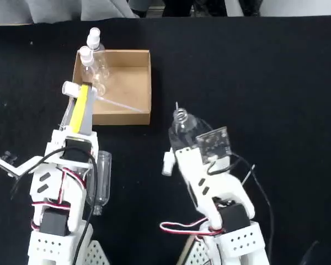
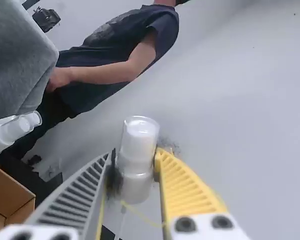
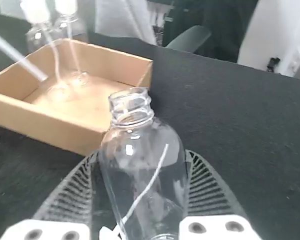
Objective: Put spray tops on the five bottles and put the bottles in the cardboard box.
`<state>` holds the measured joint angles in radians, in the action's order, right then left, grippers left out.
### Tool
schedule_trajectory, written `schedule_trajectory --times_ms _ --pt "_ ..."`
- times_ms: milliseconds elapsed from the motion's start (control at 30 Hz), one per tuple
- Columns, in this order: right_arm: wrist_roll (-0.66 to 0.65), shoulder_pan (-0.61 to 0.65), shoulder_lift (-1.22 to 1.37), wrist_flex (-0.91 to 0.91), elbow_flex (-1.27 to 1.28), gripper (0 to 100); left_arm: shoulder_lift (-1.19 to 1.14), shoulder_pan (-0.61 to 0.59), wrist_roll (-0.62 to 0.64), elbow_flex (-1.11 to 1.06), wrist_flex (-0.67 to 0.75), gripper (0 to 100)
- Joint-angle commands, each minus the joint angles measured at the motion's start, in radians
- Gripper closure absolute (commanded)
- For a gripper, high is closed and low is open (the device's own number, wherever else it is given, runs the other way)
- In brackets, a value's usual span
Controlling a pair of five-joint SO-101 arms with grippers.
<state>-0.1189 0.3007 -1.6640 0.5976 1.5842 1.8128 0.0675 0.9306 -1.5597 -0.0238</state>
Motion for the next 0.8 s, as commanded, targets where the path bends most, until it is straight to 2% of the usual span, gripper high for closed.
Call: schedule_trajectory --times_ms 0,300,767 --pt "-0.055 0.06 -0.015 -0.032 0.013 92.8 0.012 -0.002 0.04 0.013 0.025 97" --pt "-0.126 0.081 -0.015 -0.034 0.022 92.8 0.012 0.022 0.089 0.013 0.025 97" --pt "-0.127 0.083 -0.016 -0.035 0.022 92.8 0.008 0.113 0.084 -0.004 0.023 97"
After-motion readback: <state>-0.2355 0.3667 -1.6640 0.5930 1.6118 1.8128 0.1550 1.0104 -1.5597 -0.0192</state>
